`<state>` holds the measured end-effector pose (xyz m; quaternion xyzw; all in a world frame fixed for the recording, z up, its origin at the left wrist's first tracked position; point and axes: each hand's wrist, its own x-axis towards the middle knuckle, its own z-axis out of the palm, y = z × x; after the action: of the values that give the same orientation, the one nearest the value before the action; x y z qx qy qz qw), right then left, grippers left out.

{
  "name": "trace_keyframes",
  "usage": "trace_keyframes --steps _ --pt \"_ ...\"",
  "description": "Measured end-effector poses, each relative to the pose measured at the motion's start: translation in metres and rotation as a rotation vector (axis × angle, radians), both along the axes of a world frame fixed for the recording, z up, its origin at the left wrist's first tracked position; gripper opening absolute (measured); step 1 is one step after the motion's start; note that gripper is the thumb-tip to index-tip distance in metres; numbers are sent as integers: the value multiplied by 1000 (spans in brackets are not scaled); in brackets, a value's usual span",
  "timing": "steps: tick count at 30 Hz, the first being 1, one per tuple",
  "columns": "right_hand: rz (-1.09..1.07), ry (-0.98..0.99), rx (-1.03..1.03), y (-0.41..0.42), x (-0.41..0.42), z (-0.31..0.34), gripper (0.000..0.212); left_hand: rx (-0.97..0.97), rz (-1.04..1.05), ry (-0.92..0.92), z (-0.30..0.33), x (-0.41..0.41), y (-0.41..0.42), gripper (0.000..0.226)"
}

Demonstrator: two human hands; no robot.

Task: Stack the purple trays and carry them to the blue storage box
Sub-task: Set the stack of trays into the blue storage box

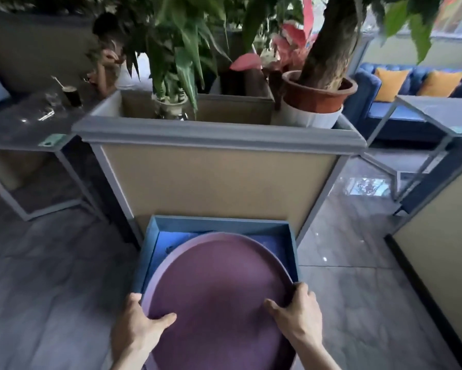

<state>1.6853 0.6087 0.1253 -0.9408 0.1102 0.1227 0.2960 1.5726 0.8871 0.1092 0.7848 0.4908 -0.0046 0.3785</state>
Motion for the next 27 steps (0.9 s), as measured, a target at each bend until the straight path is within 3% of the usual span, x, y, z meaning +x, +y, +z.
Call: trace_keyframes --steps 3,12,27 --pt "-10 50 -15 11 17 -22 71 1 -13 35 -20 20 10 76" --pt "-19 150 -105 36 64 -87 63 11 -26 61 -95 70 32 89" --pt "-47 146 -164 58 105 -126 56 150 -37 96 -134 117 43 72"
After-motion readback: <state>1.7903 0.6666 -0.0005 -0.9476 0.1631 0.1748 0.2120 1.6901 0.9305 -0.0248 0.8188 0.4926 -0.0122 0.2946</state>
